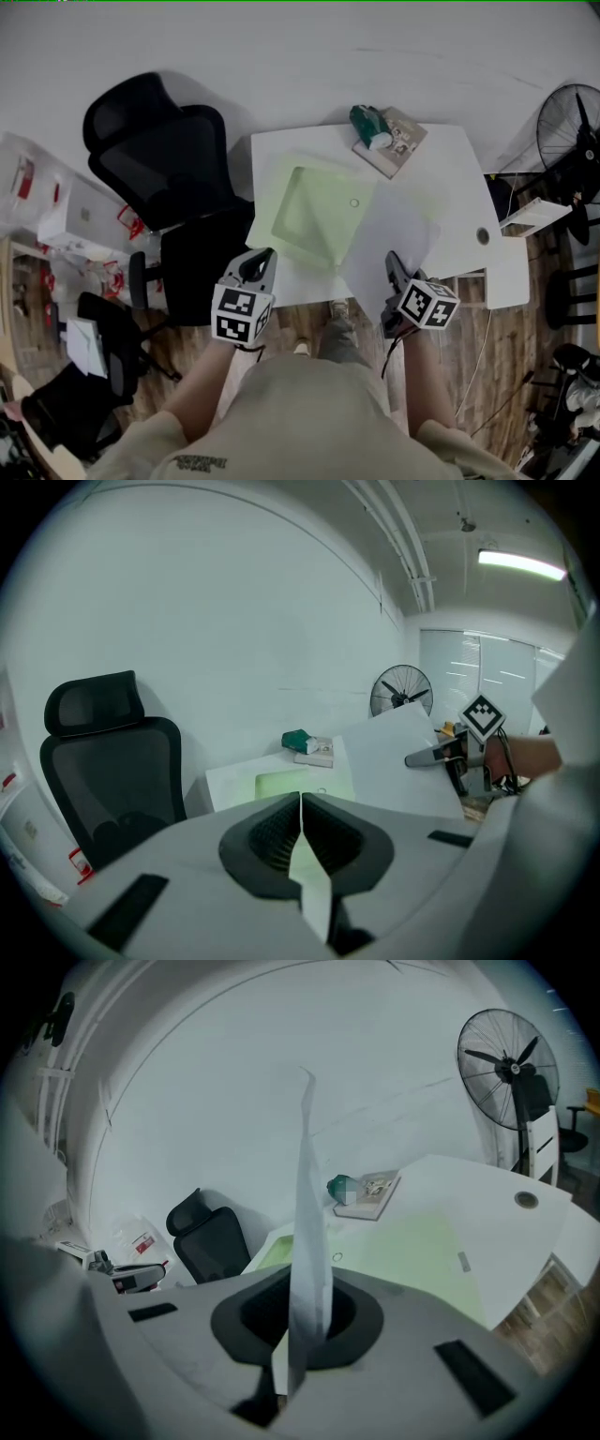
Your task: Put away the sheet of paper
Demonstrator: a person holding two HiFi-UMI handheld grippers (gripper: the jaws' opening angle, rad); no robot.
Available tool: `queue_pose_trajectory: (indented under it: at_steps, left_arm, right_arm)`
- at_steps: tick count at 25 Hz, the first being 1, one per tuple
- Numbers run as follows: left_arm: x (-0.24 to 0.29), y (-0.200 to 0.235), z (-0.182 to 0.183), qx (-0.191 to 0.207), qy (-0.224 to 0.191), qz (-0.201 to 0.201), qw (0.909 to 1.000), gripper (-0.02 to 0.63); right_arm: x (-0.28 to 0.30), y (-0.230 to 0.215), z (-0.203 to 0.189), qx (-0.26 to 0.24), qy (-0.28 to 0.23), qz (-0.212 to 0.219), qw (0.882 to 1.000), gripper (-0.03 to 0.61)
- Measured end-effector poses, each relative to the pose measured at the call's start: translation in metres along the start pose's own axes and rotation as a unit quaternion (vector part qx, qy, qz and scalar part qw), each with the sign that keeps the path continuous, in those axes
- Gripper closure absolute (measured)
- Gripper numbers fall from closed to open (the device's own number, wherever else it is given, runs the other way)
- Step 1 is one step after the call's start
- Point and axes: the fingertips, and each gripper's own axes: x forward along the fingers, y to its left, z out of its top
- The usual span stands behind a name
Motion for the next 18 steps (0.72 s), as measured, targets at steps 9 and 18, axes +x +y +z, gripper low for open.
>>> queue_pose_trajectory:
  at_steps: [9,18]
  left_arm:
    - [0.043,0.001,-0.01,-0.028,0.051,0.036,0.9977,0.589]
    - [0.078,0.018,-0.01,-0.081,0.08,0.094,0.989,0.589]
  right_arm:
    - [0.069,-0.045,-0.005,0.036,0.072,0.025,0.996,0.554]
    - [0.135,-0.078,-0.02,0.097,0.146,0.029,0.984,0.554]
